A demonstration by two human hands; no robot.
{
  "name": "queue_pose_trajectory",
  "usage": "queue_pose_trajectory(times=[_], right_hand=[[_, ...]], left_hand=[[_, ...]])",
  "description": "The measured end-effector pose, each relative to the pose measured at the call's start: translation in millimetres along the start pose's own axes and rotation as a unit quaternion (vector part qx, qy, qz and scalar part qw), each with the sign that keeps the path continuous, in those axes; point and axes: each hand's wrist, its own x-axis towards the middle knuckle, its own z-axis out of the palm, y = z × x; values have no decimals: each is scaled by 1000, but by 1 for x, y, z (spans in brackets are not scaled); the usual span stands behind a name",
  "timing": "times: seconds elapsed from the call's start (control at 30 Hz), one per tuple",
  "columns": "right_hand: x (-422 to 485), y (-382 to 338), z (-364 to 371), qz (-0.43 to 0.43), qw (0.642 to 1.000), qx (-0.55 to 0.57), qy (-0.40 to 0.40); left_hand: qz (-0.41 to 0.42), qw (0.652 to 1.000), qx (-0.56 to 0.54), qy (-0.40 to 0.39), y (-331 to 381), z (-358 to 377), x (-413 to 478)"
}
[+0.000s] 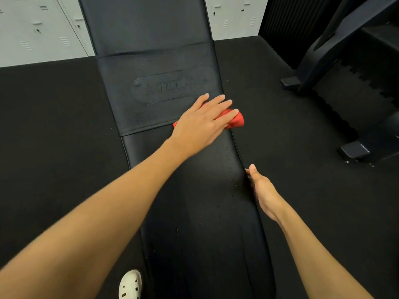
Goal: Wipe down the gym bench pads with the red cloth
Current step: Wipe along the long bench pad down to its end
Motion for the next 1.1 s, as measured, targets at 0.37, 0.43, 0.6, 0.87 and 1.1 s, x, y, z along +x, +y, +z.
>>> queue_pose_trajectory(times=[0.37, 0.43, 0.6, 0.87, 1.1], right_hand=[[-11, 28, 3, -12, 1000, 18, 9], [-15, 37, 2, -23, 1000, 10, 9], [-22, 50, -2, -26, 999, 26, 3], [-27, 61, 1, -41, 999, 3, 5], [-27, 66, 4, -58, 998, 37, 12]], left_hand=[[-96, 993, -44, -45, 113, 24, -71], [-59, 993, -55, -83, 132, 24, -93], [116, 985, -64, -108, 114, 16, -109], [-63, 998, 4, 5, 43, 7, 3], [-60, 994, -75, -59, 120, 27, -33]])
